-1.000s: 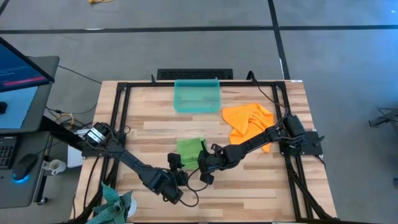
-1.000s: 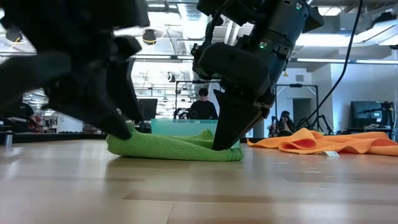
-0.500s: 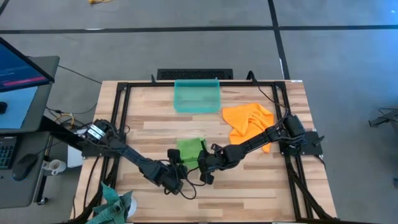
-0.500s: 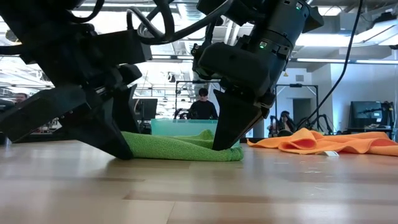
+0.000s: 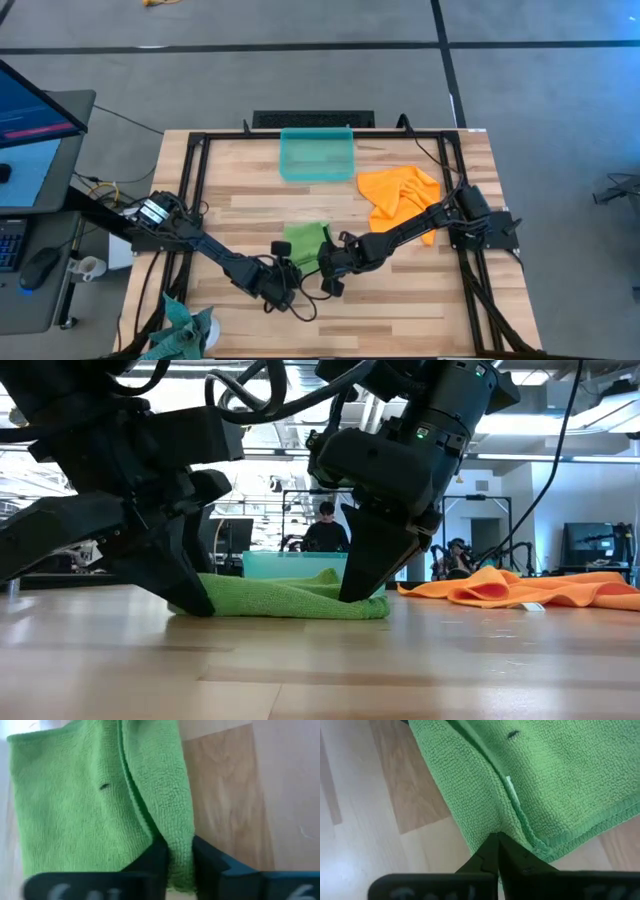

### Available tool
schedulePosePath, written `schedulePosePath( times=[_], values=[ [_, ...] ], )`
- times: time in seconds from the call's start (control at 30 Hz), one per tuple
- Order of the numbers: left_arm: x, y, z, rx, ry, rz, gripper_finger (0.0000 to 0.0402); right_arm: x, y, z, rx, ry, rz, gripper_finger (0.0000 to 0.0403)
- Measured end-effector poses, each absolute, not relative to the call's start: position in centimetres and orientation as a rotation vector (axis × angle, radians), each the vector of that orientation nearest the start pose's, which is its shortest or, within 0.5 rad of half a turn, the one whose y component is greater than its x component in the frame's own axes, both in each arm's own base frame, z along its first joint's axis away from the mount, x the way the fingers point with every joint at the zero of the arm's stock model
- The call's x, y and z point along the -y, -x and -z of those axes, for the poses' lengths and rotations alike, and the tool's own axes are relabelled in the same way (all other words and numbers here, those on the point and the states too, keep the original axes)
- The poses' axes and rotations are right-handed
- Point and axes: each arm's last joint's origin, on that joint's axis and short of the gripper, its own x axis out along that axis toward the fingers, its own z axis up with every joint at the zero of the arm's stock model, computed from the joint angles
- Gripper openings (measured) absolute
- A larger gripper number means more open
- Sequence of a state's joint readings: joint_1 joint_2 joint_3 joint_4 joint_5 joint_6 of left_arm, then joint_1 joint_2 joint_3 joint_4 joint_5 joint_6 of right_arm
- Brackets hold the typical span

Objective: Roll microfiber towels into tight, uniform cylinder then place into a basket
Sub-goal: Roll the green towel

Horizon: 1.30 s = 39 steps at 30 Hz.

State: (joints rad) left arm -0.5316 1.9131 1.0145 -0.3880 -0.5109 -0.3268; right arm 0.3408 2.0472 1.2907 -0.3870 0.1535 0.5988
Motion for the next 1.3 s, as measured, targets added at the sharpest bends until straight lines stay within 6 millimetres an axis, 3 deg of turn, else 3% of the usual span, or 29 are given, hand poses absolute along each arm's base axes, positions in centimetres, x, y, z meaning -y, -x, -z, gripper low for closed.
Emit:
schedulePosePath(
  times=[0.13,0.4,0.8,1.03,1.2,1.3],
  values=[
    [15.8,-29.6,-10.8,-1.082,-0.361,-0.149,0.001,-13.1,-38.1,-12.6,-1.087,-0.27,0.155,0.0039],
    [15.8,-29.6,-10.8,-1.079,-0.36,-0.149,0.0038,-13.2,-38.3,-12.6,-1.065,-0.274,0.141,0.0069],
    [15.8,-29.5,-10.8,-1.09,-0.36,-0.144,0.0017,-13.1,-38.1,-13.2,-1.079,-0.202,0.097,0.0098],
    [15.7,-29.5,-10.8,-1.094,-0.358,-0.143,0.0022,-13.0,-36.3,-17.3,-1.054,-0.124,0.136,0.0098],
    [15.8,-29.5,-10.8,-1.095,-0.357,-0.141,0.0023,-14.7,-32.8,-20.8,-0.977,0.096,0.273,0.0098],
    [15.9,-29.4,-10.8,-1.093,-0.362,-0.138,0.0023,-16.5,-30.5,-21.6,-0.885,0.209,0.348,0.0098]
  ],
)
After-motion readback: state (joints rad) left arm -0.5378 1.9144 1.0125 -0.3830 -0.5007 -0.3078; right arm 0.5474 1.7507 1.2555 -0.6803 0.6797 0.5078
